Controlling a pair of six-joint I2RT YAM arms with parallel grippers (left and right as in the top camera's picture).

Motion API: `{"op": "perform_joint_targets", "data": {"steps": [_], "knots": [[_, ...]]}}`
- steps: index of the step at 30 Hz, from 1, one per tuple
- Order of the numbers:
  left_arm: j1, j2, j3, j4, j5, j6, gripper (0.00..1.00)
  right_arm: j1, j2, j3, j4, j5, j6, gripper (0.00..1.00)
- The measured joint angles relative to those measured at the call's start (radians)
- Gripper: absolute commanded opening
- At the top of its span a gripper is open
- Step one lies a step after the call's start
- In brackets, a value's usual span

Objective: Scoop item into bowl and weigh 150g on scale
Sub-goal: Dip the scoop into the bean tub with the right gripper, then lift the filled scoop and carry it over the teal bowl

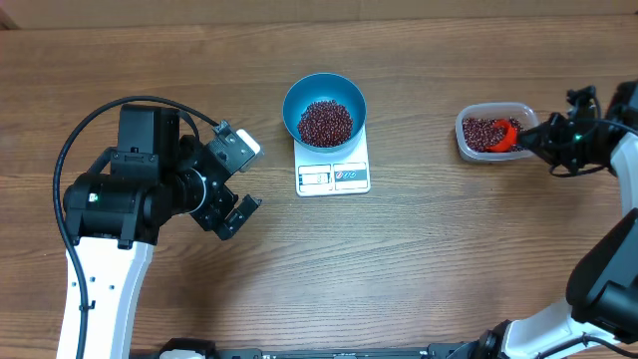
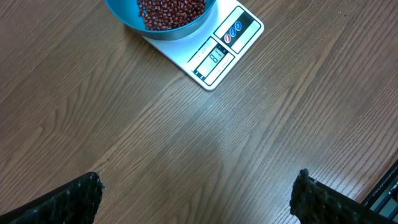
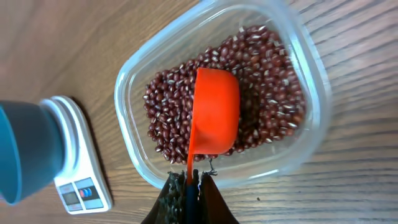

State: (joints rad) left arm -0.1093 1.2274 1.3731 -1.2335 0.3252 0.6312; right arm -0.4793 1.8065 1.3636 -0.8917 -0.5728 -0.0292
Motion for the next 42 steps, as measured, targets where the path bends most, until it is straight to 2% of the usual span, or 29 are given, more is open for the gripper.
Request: {"op": "perform_joint_targets", "data": {"steps": [12, 28, 34, 42], "knots": [[0.000, 0.000, 0.000, 0.000, 0.000, 0.000, 1.00, -0.084, 0.000, 0.000, -0.005, -0.158, 0.003, 0.04], [0.000, 0.000, 0.000, 0.000, 0.000, 0.000, 1.00, -0.084, 0.000, 0.000, -0.036, -0.409, 0.004, 0.04], [0.000, 0.000, 0.000, 0.000, 0.000, 0.000, 0.99, -0.024, 0.000, 0.000, -0.037, -0.494, 0.003, 0.04], [0.000, 0.000, 0.000, 0.000, 0.000, 0.000, 1.00, 0.145, 0.000, 0.000, -0.034, -0.529, 0.004, 0.04]]}}
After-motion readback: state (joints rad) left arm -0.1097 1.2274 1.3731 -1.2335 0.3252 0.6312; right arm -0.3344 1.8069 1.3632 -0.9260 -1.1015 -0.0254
